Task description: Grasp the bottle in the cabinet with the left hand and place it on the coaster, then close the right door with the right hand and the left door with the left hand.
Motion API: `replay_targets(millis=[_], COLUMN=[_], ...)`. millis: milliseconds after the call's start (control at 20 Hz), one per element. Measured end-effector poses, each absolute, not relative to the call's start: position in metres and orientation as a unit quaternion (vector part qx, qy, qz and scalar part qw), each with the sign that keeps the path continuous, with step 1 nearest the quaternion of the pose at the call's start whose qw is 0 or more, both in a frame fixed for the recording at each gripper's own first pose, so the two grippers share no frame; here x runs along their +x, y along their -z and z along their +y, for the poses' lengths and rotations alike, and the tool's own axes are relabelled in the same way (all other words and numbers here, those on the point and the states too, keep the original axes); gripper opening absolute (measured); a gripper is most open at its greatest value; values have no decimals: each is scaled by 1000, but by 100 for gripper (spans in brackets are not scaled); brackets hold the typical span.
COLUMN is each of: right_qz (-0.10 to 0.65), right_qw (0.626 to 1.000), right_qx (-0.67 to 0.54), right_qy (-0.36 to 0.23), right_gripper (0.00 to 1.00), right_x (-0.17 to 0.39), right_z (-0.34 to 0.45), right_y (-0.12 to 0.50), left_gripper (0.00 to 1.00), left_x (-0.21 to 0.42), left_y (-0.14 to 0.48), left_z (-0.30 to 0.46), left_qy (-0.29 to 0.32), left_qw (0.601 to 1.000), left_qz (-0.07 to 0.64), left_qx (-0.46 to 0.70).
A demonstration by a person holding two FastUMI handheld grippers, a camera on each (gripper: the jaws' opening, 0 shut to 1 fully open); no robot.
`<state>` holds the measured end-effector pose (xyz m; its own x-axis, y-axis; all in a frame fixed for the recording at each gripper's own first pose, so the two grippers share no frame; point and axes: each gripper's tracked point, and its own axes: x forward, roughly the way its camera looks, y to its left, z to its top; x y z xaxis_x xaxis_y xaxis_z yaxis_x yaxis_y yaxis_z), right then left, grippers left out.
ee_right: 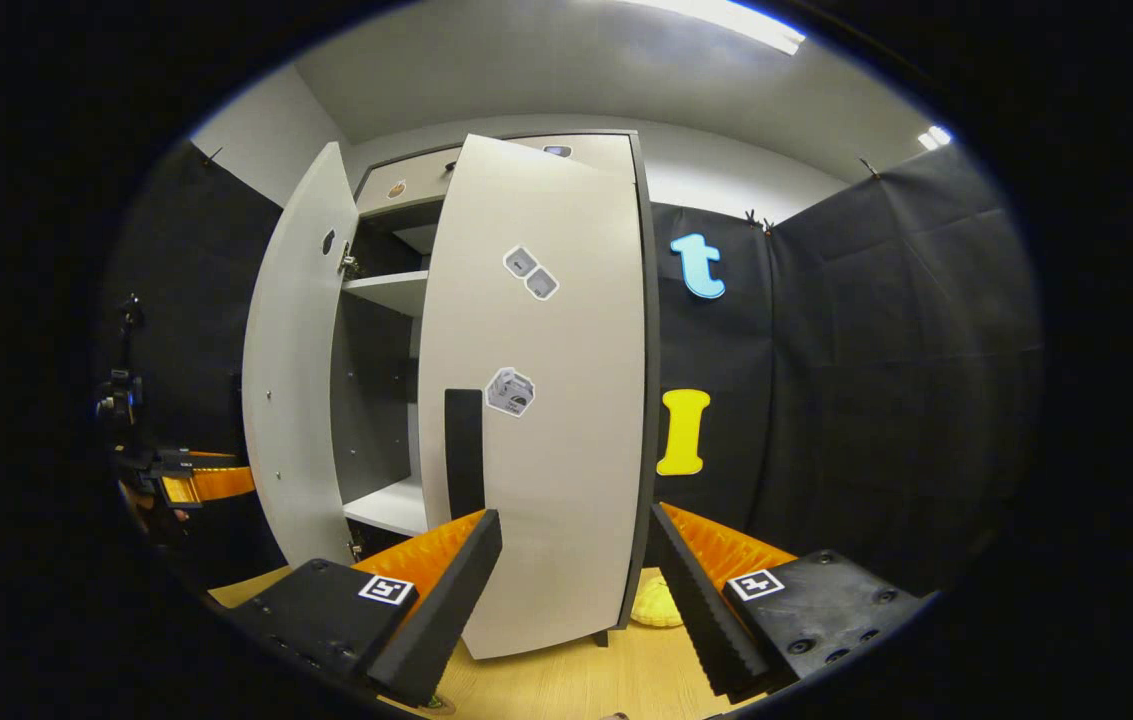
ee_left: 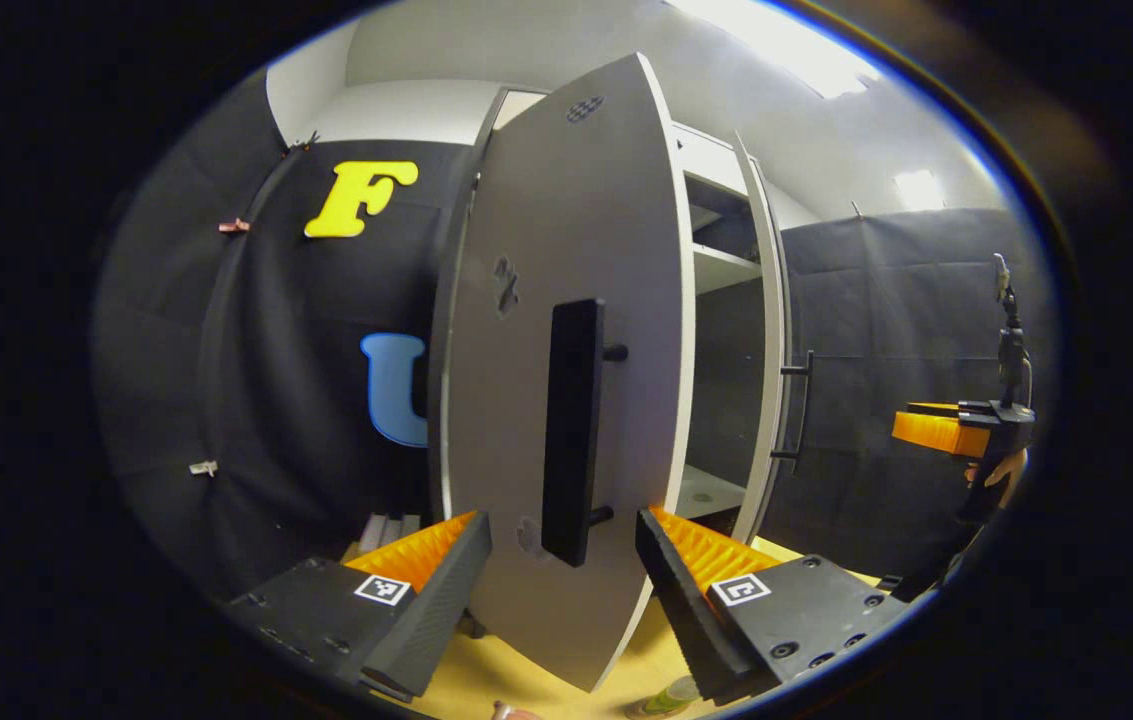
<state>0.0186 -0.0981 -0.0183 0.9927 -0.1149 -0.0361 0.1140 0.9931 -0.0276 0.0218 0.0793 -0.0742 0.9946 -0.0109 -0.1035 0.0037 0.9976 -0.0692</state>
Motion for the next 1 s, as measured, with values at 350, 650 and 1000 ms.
replay_targets(millis=[350,650,1000], right_qz=[25,27,35], right_qw=[998,998,999], right_qx=[-14,-10,-10], right_qy=[61,50,29], right_gripper=[98,98,98], right_x=[9,9,5], right_z=[-103,-99,-83], right_y=[19,19,23], left_gripper=[95,92,95], left_x=[37,23,8], left_y=[68,64,60], left_z=[44,46,44], left_qy=[39,32,29], left_qw=[998,998,998], left_qz=[51,53,56], left_qx=[-9,-14,-3])
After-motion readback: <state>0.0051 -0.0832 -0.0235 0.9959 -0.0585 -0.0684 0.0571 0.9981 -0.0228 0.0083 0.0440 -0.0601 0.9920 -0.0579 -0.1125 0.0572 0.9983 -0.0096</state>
